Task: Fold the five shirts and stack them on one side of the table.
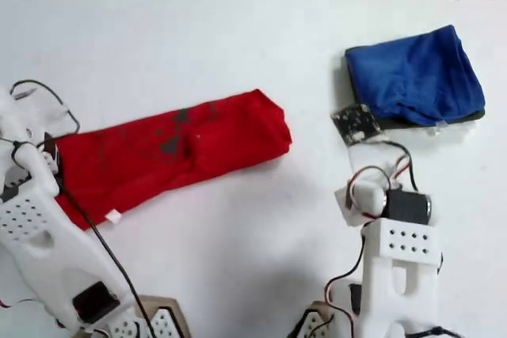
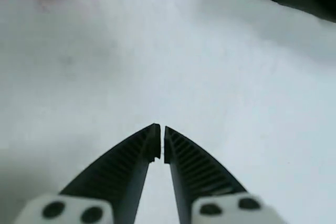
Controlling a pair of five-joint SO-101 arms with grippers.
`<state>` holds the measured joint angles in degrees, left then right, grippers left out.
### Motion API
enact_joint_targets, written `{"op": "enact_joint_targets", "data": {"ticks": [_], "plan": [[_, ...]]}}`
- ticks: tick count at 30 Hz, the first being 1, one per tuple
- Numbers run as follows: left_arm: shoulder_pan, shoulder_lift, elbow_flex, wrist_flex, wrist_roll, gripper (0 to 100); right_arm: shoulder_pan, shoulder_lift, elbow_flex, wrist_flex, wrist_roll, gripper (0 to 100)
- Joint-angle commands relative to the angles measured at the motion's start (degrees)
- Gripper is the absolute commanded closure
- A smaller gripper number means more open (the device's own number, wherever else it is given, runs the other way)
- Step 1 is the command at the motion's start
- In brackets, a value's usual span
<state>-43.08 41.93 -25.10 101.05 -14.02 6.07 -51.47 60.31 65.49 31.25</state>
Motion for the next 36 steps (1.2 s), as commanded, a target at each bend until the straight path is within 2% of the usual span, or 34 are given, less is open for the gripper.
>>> {"op": "enact_joint_targets", "data": {"ticks": [1,7,16,22,30,36], "plan": [[3.7,-2.3,1.1,1.3,-0.5,97,3.7,-1.0,10.0,-13.8,-0.4,98.0],[14.2,-9.2,8.8,1.3,0.8,97,9.4,-1.5,22.2,-26.2,-0.9,98.0],[27.8,-24.4,13.6,1.3,3.8,97,9.8,-2.0,22.3,-26.1,-1.0,98.0],[38.4,-31.0,11.6,1.3,4.0,97,9.8,-2.0,22.4,-26.1,-1.0,98.0],[52.0,-33.3,6.8,1.0,12.0,97,9.8,-2.0,22.4,-26.1,-1.0,98.0],[59.1,-29.5,-1.0,-5.0,15.5,97,9.8,-2.0,22.4,-26.1,-1.0,98.0]]}}
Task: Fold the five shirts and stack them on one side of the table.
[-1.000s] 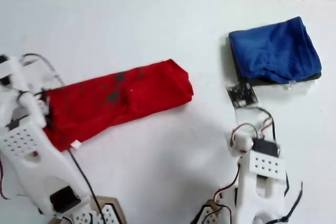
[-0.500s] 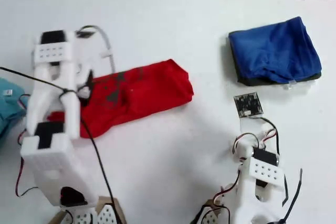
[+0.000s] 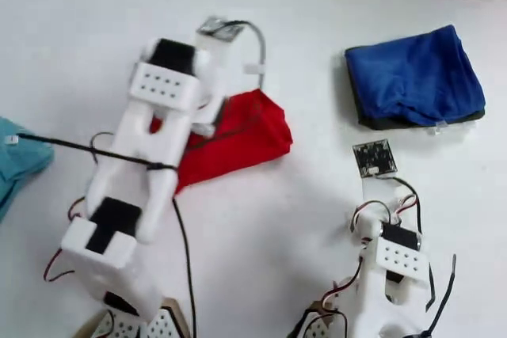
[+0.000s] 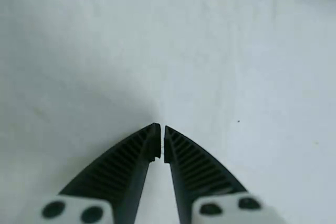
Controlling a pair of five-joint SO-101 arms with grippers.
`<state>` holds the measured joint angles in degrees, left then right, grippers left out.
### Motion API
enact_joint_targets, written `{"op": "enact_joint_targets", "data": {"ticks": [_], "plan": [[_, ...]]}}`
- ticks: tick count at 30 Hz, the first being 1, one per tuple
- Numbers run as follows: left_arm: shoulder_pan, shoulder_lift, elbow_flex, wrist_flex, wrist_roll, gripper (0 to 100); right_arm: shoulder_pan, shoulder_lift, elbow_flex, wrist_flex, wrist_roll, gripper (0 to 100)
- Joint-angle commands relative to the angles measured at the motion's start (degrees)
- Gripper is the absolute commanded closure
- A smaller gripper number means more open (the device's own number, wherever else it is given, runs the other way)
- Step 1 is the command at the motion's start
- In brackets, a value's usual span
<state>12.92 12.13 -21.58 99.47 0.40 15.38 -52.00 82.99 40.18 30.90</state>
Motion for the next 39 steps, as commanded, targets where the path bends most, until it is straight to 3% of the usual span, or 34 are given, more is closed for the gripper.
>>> {"op": "enact_joint_targets", "data": {"ticks": [1,12,19,25,27,30,32,39], "plan": [[3.7,1.5,-5.6,-4.7,1.1,97,0.5,-1.5,-0.3,-0.7,-0.6,98.0],[6.9,19.8,-19.0,-8.9,1.1,97,0.5,-1.5,-0.3,-0.7,-0.6,98.0],[6.3,25.1,-31.0,-1.6,1.1,77,0.5,-1.5,-0.3,-0.7,-0.6,98.0],[1.7,25.2,-40.9,2.9,0.8,80,0.5,-1.5,-0.3,-0.7,-0.6,98.0],[-0.9,25.6,-40.4,2.9,0.8,83,0.5,-1.5,-0.3,-0.7,-0.6,98.0],[-4.0,25.9,-35.1,2.7,0.7,99,0.5,-1.5,-0.3,-0.7,-0.6,98.0],[-5.5,26.0,-29.8,1.8,-0.1,96,0.5,-1.5,-0.3,-0.7,-0.6,98.0],[-7.4,25.9,-14.8,-6.5,-2.6,97,0.5,-1.5,-0.3,-1.1,-0.6,98.0]]}}
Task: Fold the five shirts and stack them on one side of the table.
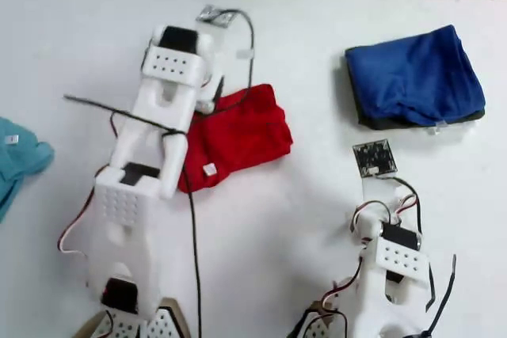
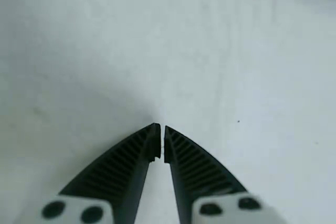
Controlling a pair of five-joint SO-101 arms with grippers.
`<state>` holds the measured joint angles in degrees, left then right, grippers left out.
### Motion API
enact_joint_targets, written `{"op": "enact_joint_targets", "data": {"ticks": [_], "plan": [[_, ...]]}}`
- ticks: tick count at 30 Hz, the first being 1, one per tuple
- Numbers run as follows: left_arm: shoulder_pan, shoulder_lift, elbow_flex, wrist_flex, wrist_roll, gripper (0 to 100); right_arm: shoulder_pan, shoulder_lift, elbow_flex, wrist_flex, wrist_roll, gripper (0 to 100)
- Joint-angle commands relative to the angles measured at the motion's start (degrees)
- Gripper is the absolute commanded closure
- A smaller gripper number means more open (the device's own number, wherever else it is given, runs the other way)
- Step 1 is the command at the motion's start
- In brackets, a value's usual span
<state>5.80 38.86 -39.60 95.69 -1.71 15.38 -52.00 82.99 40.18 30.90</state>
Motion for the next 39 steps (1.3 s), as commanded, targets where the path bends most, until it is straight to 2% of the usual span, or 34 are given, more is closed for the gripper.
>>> {"op": "enact_joint_targets", "data": {"ticks": [1,4,11,16,21,26,31,39], "plan": [[0.0,-0.9,4.3,-3.3,-0.4,97,0.5,-1.5,-0.3,-1.2,-0.6,98.0],[2.5,-1.3,5.4,-3.4,-0.4,97,0.5,-1.5,-0.3,-1.2,-0.6,98.0],[14.0,-1.5,5.2,-0.7,1.7,97,0.5,-1.5,-0.3,-1.2,-0.6,98.0],[18.7,-1.5,-3.0,6.3,1.3,97,0.5,-1.5,-0.3,-1.2,-0.6,98.0],[15.8,-2.7,-6.5,6.6,1.2,97,0.5,-1.5,-0.3,-1.2,-0.6,98.0],[9.8,-3.1,-5.7,6.0,1.1,97,0.5,-1.5,-0.3,-1.2,-0.6,98.0],[6.2,1.6,-2.4,0.5,1.1,97,0.5,-1.5,-0.3,-1.5,-0.6,98.0],[6.8,8.1,-2.4,-3.7,1.7,97,0.5,-1.5,-0.3,-1.5,-0.6,98.0]]}}
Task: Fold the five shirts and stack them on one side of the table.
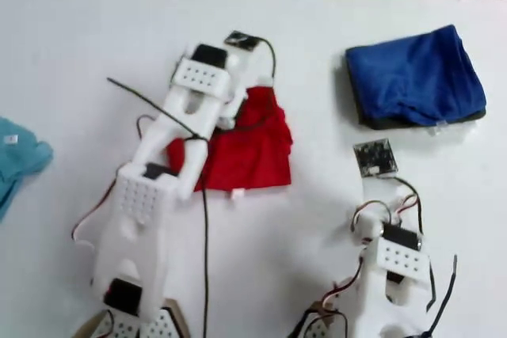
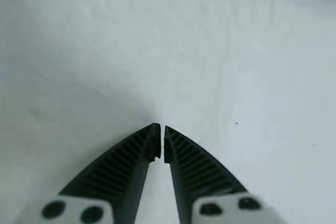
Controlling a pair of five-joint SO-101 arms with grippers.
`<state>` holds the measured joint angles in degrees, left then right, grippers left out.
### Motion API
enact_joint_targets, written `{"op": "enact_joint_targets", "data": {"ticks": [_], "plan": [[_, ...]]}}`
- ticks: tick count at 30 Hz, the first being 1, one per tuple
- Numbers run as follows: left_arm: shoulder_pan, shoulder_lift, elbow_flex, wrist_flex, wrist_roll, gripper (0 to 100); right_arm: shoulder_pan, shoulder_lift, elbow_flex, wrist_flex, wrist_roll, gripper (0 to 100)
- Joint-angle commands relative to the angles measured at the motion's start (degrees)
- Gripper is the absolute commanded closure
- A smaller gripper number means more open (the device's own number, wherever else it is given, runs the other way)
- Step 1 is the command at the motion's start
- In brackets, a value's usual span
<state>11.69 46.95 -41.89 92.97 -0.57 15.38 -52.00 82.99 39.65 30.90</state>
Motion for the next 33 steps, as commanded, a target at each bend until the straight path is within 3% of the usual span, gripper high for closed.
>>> {"op": "enact_joint_targets", "data": {"ticks": [1,9,19,25,33], "plan": [[1.8,0.4,-0.1,-0.8,0.5,97,0.5,-1.5,-0.3,-1.0,-0.6,98.0],[12.0,0.4,-7.1,9.4,3.3,97,0.5,-1.5,-0.3,-1.1,-1.0,98.0],[20.4,-10.4,-3.8,9.6,3.3,97,0.7,-1.5,-0.2,-1.9,-3.3,98.0],[19.2,-17.0,0.2,8.8,2.9,97,0.7,-1.5,-0.2,-1.9,-3.3,98.0],[14.8,-9.8,8.1,4.0,2.9,97,0.6,-1.5,-0.2,-1.9,-3.3,98.0]]}}
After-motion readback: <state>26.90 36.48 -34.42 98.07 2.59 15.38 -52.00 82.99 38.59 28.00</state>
